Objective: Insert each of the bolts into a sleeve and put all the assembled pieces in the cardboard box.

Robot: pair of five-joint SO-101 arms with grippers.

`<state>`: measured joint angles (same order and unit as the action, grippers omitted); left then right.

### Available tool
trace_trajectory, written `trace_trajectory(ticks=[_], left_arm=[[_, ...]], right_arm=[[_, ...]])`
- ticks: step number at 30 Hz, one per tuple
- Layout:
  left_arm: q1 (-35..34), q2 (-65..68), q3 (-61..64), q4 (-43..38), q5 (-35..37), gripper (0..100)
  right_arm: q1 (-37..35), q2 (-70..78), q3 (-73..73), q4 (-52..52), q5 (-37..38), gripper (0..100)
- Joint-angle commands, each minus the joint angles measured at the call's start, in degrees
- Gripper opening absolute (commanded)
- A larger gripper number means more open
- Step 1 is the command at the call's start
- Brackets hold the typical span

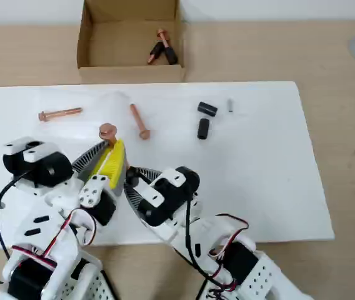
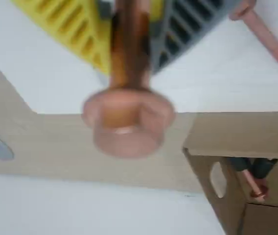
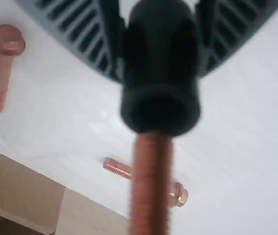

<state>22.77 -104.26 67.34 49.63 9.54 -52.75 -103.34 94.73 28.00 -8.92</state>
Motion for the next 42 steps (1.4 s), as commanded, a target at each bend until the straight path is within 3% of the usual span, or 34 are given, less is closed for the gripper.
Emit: trace_trajectory(ticks=[1,12,23,32,42], left_arm=[[1.7,-0.1,-0.4,-0.4,0.2,1],[1.7,0.0,0.2,0.0,0.0,1],[1.7,0.0,-3.2,8.7,-3.8,1],[8.6,0.0,-4.4,14.5,-7.5,1],[8.3,0.0,-9.1,22.6,-7.6,16]], right_arm=[[-0.6,-3.9,-0.3,-1.8,0.4,0.9],[-0.6,-3.9,-0.2,-1.8,0.4,0.9],[-0.5,-3.9,1.6,-1.9,0.4,0.9],[4.9,-3.9,1.9,-4.8,0.3,0.9],[6.4,-3.5,1.6,-4.5,0.3,0.9]])
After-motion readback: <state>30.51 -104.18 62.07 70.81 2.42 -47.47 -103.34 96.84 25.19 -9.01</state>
